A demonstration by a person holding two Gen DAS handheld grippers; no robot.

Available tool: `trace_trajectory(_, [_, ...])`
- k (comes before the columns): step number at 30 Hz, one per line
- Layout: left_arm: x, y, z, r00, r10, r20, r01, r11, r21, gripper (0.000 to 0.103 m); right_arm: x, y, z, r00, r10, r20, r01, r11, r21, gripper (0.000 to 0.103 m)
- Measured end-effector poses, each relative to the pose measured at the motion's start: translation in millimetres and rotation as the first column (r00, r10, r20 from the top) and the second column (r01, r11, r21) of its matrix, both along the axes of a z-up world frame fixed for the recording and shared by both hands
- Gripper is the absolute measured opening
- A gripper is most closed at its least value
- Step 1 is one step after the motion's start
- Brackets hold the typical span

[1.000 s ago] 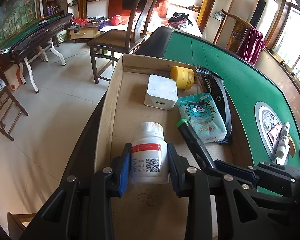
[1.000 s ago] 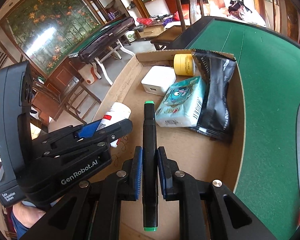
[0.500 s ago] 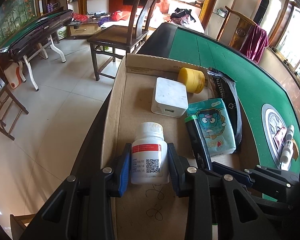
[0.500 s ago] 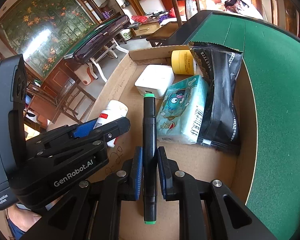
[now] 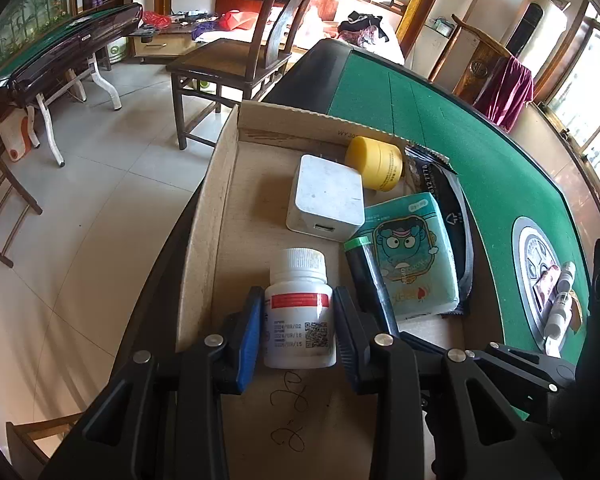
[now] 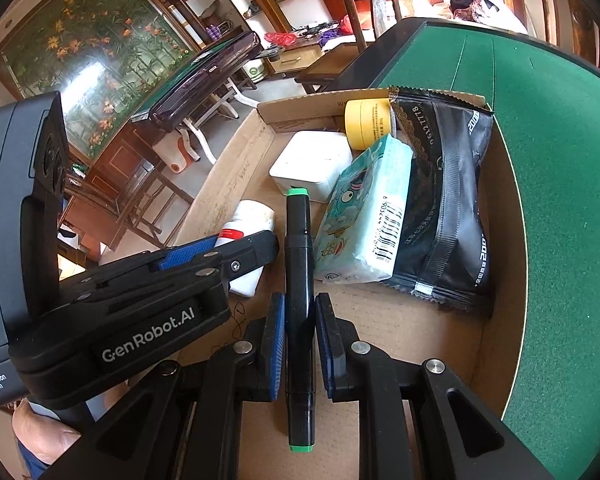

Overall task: Organize objects
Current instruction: 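Lower the pill bottle into the tray and open the left gripper while the right releases the marker, then move both grippers back from the tray to the remaining items on the table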

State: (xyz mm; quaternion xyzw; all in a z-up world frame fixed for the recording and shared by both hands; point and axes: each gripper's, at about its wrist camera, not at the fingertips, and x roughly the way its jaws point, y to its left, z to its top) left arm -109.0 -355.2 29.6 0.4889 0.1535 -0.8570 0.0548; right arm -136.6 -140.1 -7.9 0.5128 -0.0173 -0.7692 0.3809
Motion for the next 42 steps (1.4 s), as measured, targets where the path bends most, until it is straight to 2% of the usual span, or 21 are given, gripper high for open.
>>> trace_trajectory(5, [4.2, 0.3, 5.2, 1.0, 0.003, -0.017, -0.003, 1.0, -0.002, 0.045, 0.0, -1.5, 0.1, 1.0, 0.009, 0.012, -0.009, 1.0, -0.001, 0.018])
trace_trajectory(17, [25.5, 0.4, 21.4, 0.998, 0.012, -0.056, -0.013, 1.0, -0.013, 0.051, 8.6, 2.7, 8.2, 0.999, 0.03, 0.013, -0.03, 0.999, -0.01, 0.025])
trace_trajectory(23, [37.1, 8.8, 31.1, 0.997, 0.004, -0.079, -0.006, 1.0, -0.019, 0.055, 14.4, 20.3, 16.9, 1.0, 0.021, 0.01, -0.021, 0.999, -0.03, 0.028])
trace_trajectory(25, [40.5, 15.1, 35.4, 0.996, -0.002, -0.088, -0.001, 1.0, -0.03, 0.057, 17.1, 26.4, 19.5, 1.0, 0.013, 0.007, -0.013, 0.999, -0.042, 0.033])
trace_trajectory(27, [43.1, 21.8, 39.8, 0.995, -0.005, -0.097, 0.002, 0.999, -0.036, 0.06, 19.9, 34.8, 22.9, 1.0, 0.004, 0.001, -0.004, 0.998, -0.058, 0.047])
trace_trajectory(29, [46.7, 28.0, 43.0, 0.994, -0.011, -0.105, 0.007, 0.999, -0.041, 0.064, 23.4, 40.2, 26.6, 1.0, 0.001, -0.005, -0.002, 0.998, -0.068, 0.055])
trace_trajectory(33, [51.4, 39.4, 47.7, 0.994, -0.008, -0.113, 0.0, 0.998, -0.069, 0.067, 29.4, 47.4, 32.5, 1.0, -0.007, -0.019, 0.006, 0.997, -0.083, 0.064])
trace_trajectory(36, [58.6, 45.4, 50.7, 0.992, 0.006, -0.127, -0.018, 0.995, -0.093, 0.076, 33.2, 55.2, 35.0, 1.0, -0.009, -0.026, 0.006, 0.996, -0.093, 0.07])
trace_trajectory(40, [71.8, 54.6, 57.5, 0.984, 0.056, -0.17, -0.081, 0.986, -0.145, 0.084, 40.3, 66.2, 38.0, 0.999, -0.012, -0.045, 0.008, 0.996, -0.092, 0.077])
trace_trajectory(42, [78.7, 60.9, 61.4, 0.979, 0.065, -0.191, -0.099, 0.98, -0.173, 0.087, 44.9, 73.7, 40.4, 0.997, -0.019, -0.07, 0.012, 0.996, -0.087, 0.085])
